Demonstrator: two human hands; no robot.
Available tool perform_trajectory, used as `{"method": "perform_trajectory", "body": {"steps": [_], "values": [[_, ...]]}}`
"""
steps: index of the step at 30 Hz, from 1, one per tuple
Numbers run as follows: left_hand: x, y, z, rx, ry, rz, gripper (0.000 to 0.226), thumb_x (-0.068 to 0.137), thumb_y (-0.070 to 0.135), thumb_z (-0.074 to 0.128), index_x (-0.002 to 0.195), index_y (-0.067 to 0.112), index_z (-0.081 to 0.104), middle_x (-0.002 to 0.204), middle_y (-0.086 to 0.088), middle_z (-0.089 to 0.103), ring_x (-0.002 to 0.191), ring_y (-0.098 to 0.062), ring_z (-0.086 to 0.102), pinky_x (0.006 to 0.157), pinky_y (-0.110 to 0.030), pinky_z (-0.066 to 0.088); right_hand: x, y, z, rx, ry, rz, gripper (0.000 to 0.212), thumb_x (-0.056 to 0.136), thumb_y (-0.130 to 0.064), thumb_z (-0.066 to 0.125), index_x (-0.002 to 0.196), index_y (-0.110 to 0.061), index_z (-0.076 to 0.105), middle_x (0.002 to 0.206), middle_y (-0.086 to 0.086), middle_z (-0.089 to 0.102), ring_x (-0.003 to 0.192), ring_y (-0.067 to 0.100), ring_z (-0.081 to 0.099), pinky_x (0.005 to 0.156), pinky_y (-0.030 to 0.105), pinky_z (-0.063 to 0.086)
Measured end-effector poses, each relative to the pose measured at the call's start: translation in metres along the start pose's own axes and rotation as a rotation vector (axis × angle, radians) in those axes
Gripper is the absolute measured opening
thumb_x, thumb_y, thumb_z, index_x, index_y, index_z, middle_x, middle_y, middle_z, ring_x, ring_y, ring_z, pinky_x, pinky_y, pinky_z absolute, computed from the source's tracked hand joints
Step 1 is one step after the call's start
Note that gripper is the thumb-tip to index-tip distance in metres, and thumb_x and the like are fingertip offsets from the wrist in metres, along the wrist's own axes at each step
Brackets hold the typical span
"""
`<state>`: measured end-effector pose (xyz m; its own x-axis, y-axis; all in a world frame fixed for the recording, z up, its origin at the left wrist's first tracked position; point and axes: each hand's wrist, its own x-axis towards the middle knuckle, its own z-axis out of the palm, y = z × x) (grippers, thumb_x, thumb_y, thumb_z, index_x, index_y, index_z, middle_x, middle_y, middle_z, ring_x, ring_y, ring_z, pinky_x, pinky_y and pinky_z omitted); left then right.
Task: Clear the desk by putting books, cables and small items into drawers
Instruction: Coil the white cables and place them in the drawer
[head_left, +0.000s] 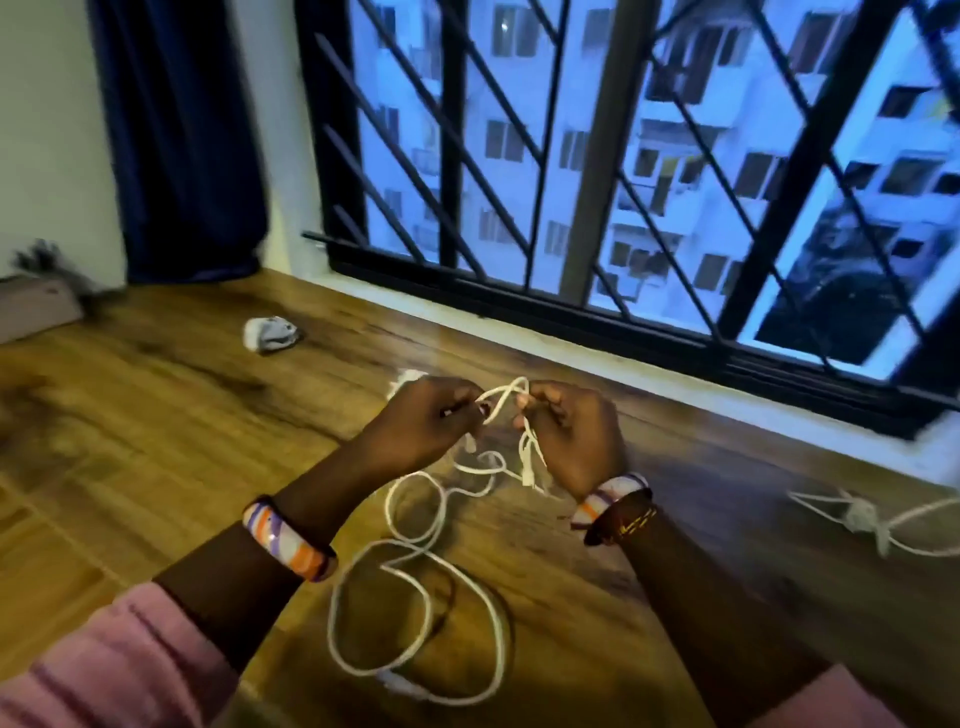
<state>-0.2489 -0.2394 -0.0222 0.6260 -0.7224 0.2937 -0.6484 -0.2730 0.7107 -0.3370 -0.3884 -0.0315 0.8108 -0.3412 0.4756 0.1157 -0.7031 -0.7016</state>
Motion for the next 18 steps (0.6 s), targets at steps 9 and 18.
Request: {"method": "perform_trajectory", "body": {"steps": [9, 18], "values": [[-0.045, -0.061, -0.134, 0.259, 0.26, -0.098, 0.007, 0.084, 0.008, 0.063, 0.082, 0.009, 0.069, 0.075, 0.001, 0.063, 0.074, -0.011, 0.054, 0.069, -0.03, 0.044, 0.058, -0.09, 0.108, -0.359, -0.09, -0.173, 0.024, 0.094, -0.031, 0.043, 0.089, -0.021, 0.065, 0.088, 0.009, 0.07, 0.089, 0.036, 0.062, 0.068, 0.034, 0.046], [-0.115, -0.127, -0.204, 0.334, 0.469, -0.344, 0.025, 0.074, -0.013, 0.058, 0.088, 0.0, 0.073, 0.087, -0.014, 0.07, 0.075, -0.02, 0.063, 0.061, -0.021, 0.044, 0.077, -0.111, 0.181, -0.329, -0.182, -0.077, 0.024, 0.093, -0.022, 0.044, 0.097, -0.015, 0.066, 0.1, 0.016, 0.068, 0.097, 0.037, 0.061, 0.076, 0.038, 0.049]]}}
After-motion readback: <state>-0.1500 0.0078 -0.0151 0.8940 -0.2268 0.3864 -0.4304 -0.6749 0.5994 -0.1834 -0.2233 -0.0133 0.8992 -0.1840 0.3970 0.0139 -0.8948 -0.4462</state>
